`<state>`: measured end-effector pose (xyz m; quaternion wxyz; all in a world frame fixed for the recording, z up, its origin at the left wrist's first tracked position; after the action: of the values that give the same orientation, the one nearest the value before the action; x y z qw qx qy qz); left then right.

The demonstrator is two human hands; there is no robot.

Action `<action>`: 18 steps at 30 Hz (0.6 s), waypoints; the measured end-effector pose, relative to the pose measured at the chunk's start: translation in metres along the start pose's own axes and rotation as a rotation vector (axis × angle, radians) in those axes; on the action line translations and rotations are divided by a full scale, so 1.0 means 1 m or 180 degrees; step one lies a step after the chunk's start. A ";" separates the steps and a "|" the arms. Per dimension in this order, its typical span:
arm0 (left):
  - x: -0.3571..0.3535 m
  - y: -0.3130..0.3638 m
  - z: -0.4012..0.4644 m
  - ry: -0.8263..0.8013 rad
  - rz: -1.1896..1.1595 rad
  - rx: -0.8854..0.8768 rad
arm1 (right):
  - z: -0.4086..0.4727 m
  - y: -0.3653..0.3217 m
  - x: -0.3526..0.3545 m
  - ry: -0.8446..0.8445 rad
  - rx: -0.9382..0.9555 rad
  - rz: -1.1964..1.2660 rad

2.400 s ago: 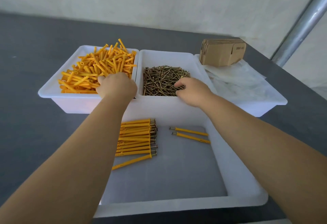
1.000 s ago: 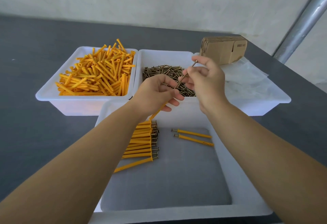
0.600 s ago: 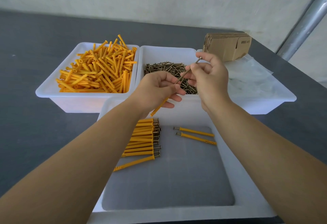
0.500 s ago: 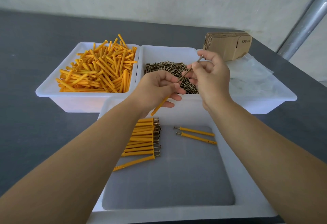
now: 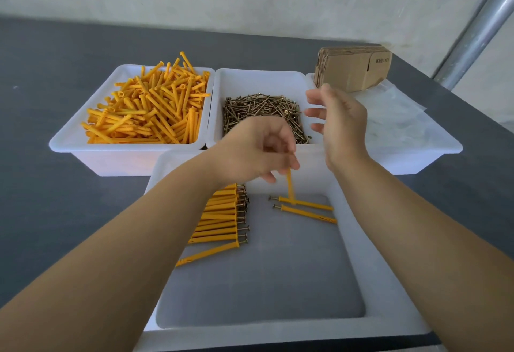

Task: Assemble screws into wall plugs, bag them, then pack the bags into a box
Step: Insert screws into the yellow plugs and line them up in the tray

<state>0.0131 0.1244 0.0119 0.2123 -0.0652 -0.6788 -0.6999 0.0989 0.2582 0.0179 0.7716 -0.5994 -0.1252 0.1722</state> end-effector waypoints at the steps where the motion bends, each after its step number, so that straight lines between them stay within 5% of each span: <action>1: -0.007 -0.001 0.001 -0.0088 0.0131 0.0054 | 0.001 0.002 0.001 0.0026 -0.0022 -0.0010; 11: -0.051 -0.026 0.002 -0.0775 0.1427 0.0661 | 0.006 0.008 0.001 -0.0046 0.0029 -0.0166; 18: -0.076 -0.034 0.010 -0.0700 0.3521 0.0395 | 0.006 0.012 -0.005 -0.0207 0.0149 -0.0545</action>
<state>0.0663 0.1501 -0.0471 0.4790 -0.4710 -0.6016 -0.4323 0.0908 0.2640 0.0082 0.7928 -0.5624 -0.1970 0.1278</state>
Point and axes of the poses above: each hand's wrist, its own z-axis towards the middle knuckle, its own x-axis out of the back of the hand, y = z × x, the point moved 7 cm from there along z, towards the middle knuckle, and after that the axes turned 2 degrees about -y, right-handed, at the moved point
